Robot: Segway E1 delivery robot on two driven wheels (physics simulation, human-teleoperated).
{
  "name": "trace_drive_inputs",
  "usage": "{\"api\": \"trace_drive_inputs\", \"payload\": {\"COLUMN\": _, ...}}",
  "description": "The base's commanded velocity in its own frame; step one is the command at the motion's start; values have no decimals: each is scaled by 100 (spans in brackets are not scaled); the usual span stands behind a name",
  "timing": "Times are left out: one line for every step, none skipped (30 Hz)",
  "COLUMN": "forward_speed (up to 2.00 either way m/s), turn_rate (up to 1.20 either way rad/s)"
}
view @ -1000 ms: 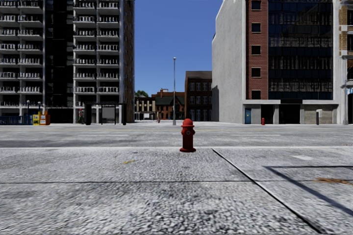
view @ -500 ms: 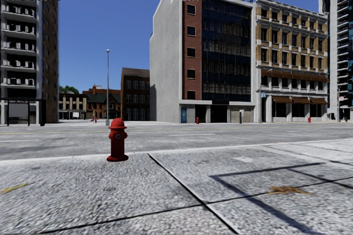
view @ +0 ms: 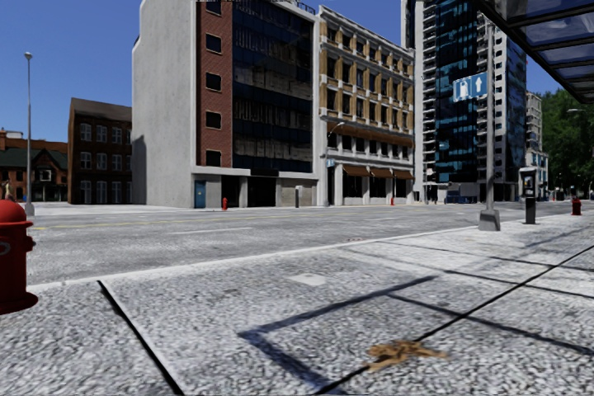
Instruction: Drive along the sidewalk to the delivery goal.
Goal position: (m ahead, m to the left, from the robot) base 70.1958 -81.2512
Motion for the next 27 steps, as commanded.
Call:
{"api": "trace_drive_inputs", "payload": {"forward_speed": 139, "turn_rate": -74}}
{"api": "trace_drive_inputs", "payload": {"forward_speed": 139, "turn_rate": -74}}
{"api": "trace_drive_inputs", "payload": {"forward_speed": 139, "turn_rate": -74}}
{"api": "trace_drive_inputs", "payload": {"forward_speed": 139, "turn_rate": -74}}
{"api": "trace_drive_inputs", "payload": {"forward_speed": 139, "turn_rate": -74}}
{"api": "trace_drive_inputs", "payload": {"forward_speed": 139, "turn_rate": -74}}
{"api": "trace_drive_inputs", "payload": {"forward_speed": 139, "turn_rate": -74}}
{"api": "trace_drive_inputs", "payload": {"forward_speed": 139, "turn_rate": -74}}
{"api": "trace_drive_inputs", "payload": {"forward_speed": 139, "turn_rate": -74}}
{"api": "trace_drive_inputs", "payload": {"forward_speed": 139, "turn_rate": -74}}
{"api": "trace_drive_inputs", "payload": {"forward_speed": 200, "turn_rate": -74}}
{"api": "trace_drive_inputs", "payload": {"forward_speed": 200, "turn_rate": -74}}
{"api": "trace_drive_inputs", "payload": {"forward_speed": 200, "turn_rate": -74}}
{"api": "trace_drive_inputs", "payload": {"forward_speed": 200, "turn_rate": -74}}
{"api": "trace_drive_inputs", "payload": {"forward_speed": 200, "turn_rate": -74}}
{"api": "trace_drive_inputs", "payload": {"forward_speed": 200, "turn_rate": -74}}
{"api": "trace_drive_inputs", "payload": {"forward_speed": 200, "turn_rate": -74}}
{"api": "trace_drive_inputs", "payload": {"forward_speed": 200, "turn_rate": -74}}
{"api": "trace_drive_inputs", "payload": {"forward_speed": 200, "turn_rate": -74}}
{"api": "trace_drive_inputs", "payload": {"forward_speed": 200, "turn_rate": -74}}
{"api": "trace_drive_inputs", "payload": {"forward_speed": 200, "turn_rate": -74}}
{"api": "trace_drive_inputs", "payload": {"forward_speed": 200, "turn_rate": -74}}
{"api": "trace_drive_inputs", "payload": {"forward_speed": 200, "turn_rate": -74}}
{"api": "trace_drive_inputs", "payload": {"forward_speed": 200, "turn_rate": -74}}
{"api": "trace_drive_inputs", "payload": {"forward_speed": 200, "turn_rate": -74}}
{"api": "trace_drive_inputs", "payload": {"forward_speed": 200, "turn_rate": -74}}
{"api": "trace_drive_inputs", "payload": {"forward_speed": 200, "turn_rate": -74}}
